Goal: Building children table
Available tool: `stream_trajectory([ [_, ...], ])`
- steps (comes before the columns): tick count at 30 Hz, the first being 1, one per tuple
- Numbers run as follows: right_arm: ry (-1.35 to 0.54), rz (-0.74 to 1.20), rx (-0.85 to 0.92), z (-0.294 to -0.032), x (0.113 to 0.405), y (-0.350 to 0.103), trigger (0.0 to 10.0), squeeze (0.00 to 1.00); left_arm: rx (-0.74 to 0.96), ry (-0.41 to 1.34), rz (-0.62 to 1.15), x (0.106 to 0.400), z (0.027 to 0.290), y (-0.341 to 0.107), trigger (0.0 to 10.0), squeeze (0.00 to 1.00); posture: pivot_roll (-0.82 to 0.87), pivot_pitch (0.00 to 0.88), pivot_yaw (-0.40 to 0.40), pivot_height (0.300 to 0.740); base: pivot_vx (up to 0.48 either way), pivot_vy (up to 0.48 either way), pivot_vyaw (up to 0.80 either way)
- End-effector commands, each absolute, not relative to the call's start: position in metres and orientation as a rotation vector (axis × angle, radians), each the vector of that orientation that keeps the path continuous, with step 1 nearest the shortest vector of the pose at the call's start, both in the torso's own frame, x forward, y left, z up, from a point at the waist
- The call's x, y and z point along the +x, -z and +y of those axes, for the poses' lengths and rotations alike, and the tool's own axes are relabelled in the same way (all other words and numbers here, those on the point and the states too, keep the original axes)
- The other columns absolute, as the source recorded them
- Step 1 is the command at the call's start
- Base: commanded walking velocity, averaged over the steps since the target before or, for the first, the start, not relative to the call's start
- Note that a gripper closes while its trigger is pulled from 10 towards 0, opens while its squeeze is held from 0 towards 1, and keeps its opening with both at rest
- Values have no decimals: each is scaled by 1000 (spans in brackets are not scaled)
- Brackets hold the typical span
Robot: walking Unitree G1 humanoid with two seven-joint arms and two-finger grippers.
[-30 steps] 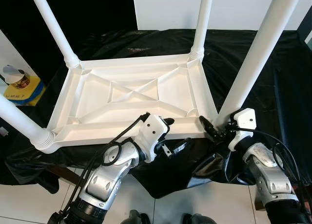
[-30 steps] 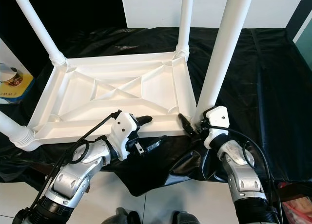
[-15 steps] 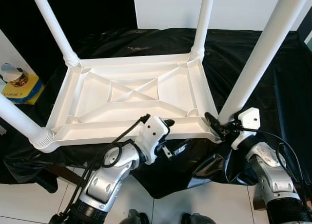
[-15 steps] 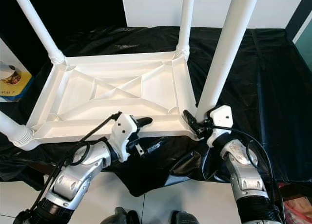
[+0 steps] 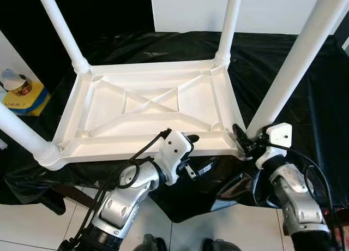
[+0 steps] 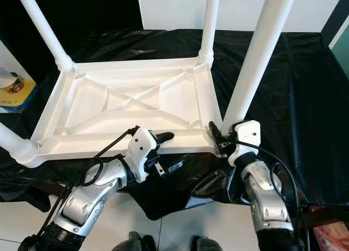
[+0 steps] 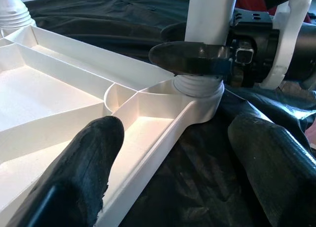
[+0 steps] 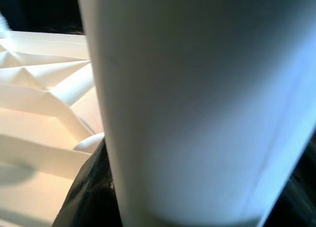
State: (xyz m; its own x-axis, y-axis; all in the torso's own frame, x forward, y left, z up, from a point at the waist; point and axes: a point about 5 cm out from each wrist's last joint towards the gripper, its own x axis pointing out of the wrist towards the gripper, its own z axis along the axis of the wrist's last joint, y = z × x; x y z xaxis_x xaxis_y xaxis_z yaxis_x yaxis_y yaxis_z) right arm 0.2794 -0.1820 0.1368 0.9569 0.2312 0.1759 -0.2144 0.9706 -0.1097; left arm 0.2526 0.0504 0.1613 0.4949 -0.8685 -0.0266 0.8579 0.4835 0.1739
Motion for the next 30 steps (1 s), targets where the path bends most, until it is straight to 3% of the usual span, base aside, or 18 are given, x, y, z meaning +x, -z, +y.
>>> stream_trajectory([
  [1,-186,-76,-82,-184,274,-115,10000,0,173,1036,-45,253,51,-157,10000,0,-76,149,21,740,0,0,0],
  [12,-55,-58,-27,-174,266,-112,10000,0,183,989,-28,260,54,-155,10000,0,-82,148,24,740,0,0,0],
  [20,180,-69,11,-163,263,-113,10000,0,97,887,-1,267,56,-155,10000,0,-80,154,11,740,0,0,0],
  [30,197,-68,31,-157,262,-117,10000,0,104,811,1,275,61,-156,10000,0,-75,158,22,740,0,0,0],
])
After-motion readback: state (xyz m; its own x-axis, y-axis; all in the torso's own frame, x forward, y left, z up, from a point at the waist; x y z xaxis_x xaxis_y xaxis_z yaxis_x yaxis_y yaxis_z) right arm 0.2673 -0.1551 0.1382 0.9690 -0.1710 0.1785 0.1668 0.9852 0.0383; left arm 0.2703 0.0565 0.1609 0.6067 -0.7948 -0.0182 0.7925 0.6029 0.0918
